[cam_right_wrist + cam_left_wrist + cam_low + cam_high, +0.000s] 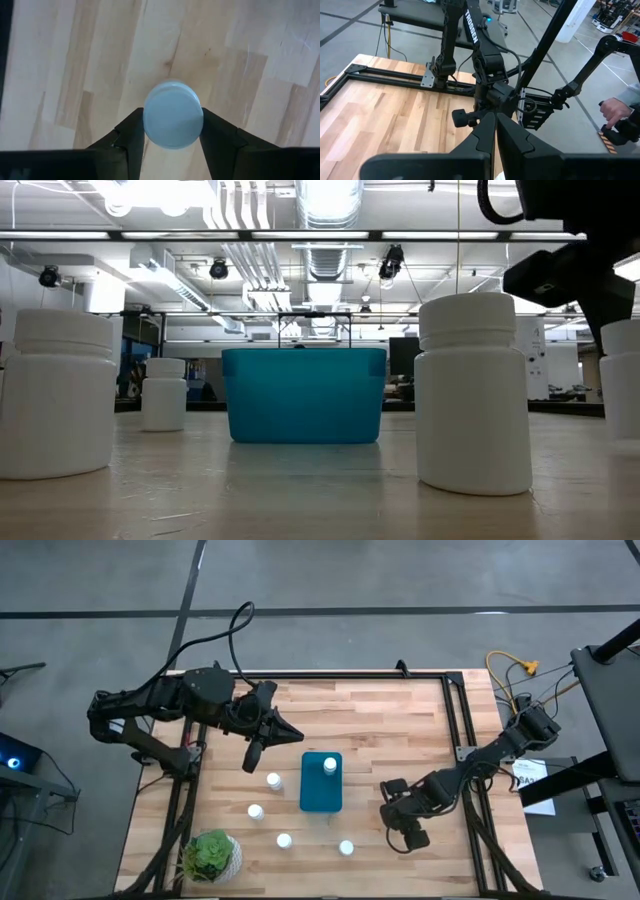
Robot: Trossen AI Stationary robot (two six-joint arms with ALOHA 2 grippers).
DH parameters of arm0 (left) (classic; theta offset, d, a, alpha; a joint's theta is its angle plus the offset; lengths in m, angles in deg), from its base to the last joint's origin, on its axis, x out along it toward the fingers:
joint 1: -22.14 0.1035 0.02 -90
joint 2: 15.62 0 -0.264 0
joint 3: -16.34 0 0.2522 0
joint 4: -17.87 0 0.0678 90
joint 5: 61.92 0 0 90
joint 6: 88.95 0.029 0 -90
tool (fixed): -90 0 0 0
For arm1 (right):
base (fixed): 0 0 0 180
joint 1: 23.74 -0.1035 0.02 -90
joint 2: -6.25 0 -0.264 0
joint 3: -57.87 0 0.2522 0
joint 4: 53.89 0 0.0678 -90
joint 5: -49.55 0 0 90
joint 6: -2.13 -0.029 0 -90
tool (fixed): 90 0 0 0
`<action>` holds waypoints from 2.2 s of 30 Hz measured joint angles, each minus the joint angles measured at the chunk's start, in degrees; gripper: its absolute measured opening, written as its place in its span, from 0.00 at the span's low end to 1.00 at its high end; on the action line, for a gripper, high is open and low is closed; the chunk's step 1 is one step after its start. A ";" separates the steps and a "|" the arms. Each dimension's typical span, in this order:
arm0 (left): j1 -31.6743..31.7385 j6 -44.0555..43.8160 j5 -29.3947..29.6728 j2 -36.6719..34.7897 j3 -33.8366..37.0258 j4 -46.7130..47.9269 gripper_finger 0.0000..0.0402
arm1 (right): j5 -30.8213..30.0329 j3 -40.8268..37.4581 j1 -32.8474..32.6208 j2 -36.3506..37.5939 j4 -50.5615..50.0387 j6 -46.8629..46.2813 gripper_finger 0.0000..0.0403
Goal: Pick and place pill bottles into a basket
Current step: Put the pill bottle into the bin
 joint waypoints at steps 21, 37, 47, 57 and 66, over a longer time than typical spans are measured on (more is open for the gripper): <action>0.00 0.04 -0.01 0.02 0.00 -0.02 0.00 | -6.65 19.83 8.23 -0.02 -9.93 6.19 0.36; 0.00 -0.29 -0.02 -3.61 -0.06 -7.08 0.00 | -6.52 40.81 17.93 -12.38 -19.80 15.31 0.36; 0.00 -0.26 -0.14 -7.58 -0.04 -8.86 0.00 | -6.16 56.32 21.00 -25.93 -25.03 19.71 0.36; 0.00 1.38 -0.02 -9.86 -0.04 -9.14 0.00 | -3.64 59.72 22.47 -32.33 -28.04 23.33 0.36; 0.00 -0.28 0.00 -8.94 -0.04 -9.96 0.00 | -3.41 52.82 23.11 -32.20 -23.63 26.36 0.36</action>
